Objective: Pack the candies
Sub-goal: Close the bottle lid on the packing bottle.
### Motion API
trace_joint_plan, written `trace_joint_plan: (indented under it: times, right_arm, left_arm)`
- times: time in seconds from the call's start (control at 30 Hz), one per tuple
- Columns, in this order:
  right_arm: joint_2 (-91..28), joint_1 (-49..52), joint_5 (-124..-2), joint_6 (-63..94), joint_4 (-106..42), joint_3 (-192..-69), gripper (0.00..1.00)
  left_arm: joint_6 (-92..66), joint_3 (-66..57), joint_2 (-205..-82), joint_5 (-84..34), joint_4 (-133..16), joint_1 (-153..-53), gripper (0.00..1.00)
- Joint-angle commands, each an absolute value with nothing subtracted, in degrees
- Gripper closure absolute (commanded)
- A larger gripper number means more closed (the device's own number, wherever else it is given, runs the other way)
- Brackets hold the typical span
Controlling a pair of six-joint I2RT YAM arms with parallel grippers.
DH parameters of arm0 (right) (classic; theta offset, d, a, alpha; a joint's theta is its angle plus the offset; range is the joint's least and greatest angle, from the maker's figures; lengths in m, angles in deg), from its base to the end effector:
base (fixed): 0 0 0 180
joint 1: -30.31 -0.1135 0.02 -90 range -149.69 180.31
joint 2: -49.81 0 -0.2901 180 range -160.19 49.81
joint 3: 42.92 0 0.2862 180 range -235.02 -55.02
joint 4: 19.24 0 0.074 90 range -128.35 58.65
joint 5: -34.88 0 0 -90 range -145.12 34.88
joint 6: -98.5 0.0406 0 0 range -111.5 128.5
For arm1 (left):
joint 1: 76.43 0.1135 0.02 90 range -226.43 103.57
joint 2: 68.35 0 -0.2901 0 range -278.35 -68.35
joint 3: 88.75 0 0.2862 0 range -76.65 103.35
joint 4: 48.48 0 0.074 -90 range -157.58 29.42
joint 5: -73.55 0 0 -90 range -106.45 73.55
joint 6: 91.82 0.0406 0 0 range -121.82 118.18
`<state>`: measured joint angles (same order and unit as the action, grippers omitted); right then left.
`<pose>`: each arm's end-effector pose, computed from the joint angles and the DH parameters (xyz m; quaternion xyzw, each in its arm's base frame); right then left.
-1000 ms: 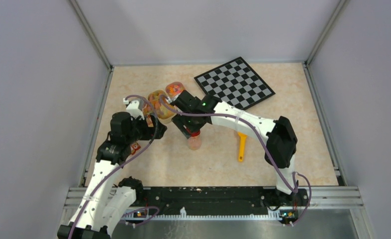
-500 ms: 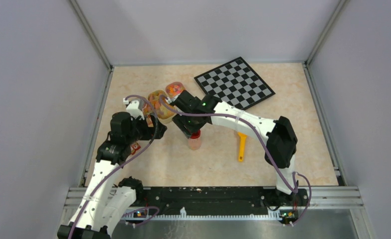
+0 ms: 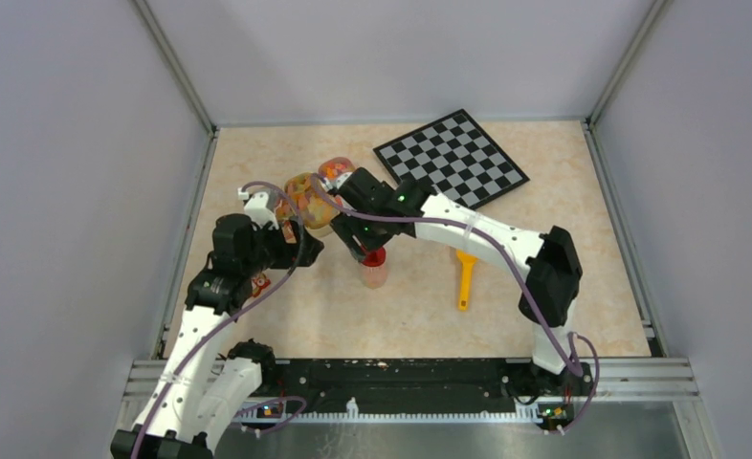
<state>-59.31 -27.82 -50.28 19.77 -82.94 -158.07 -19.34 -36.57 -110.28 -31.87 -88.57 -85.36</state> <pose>0.2462 0.3896 0.3209 -0.3708 0.8852 0.1250 0.2518 0.1800 -0.0392 0.3020 0.0028 0.8601 -0.2266 0.4569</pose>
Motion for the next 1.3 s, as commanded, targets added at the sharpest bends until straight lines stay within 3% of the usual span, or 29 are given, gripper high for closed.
trace_joint_plan:
  times: [0.0,0.17,0.43,0.73,0.97,1.1,1.27]
  right_arm:
    - [-51.73,-27.74,-48.35,22.01,-79.8,-156.31,0.34]
    - [-41.62,-22.29,-55.27,25.2,-68.88,-142.97,0.45]
    - [-31.29,-14.9,-66.08,29.98,-52.95,-122.61,0.49]
    - [-30.51,-12.9,-69.54,30.12,-48.4,-119.23,0.49]
    - [-29.86,-11.32,-71.03,30.42,-45.59,-115.56,0.48]
    - [-31.2,-10.79,-73.35,31.76,-41.64,-113.4,0.49]
    - [-34.69,-10.83,-79.22,34.44,-35.53,-112.12,0.51]
  left_arm:
    - [-22.68,-36.48,-112.13,-44.03,-83.47,-85.22,0.04]
    - [-34.75,-41.4,-116.73,-59.46,-71.59,-85.83,0.19]
    - [-39.34,-42.5,-126.24,-55.7,-63.43,-94.36,0.17]
    - [-36.35,-43.91,-128.54,-45.22,-63.56,-95.97,0.2]
    - [-34.94,-44.71,-132.31,-50.01,-59.24,-96.15,0.21]
    - [-33.9,-44.67,-133.06,-48.89,-60.31,-96.14,0.29]
    - [-33.79,-45.66,-132.51,-47.71,-61.52,-96.14,0.3]
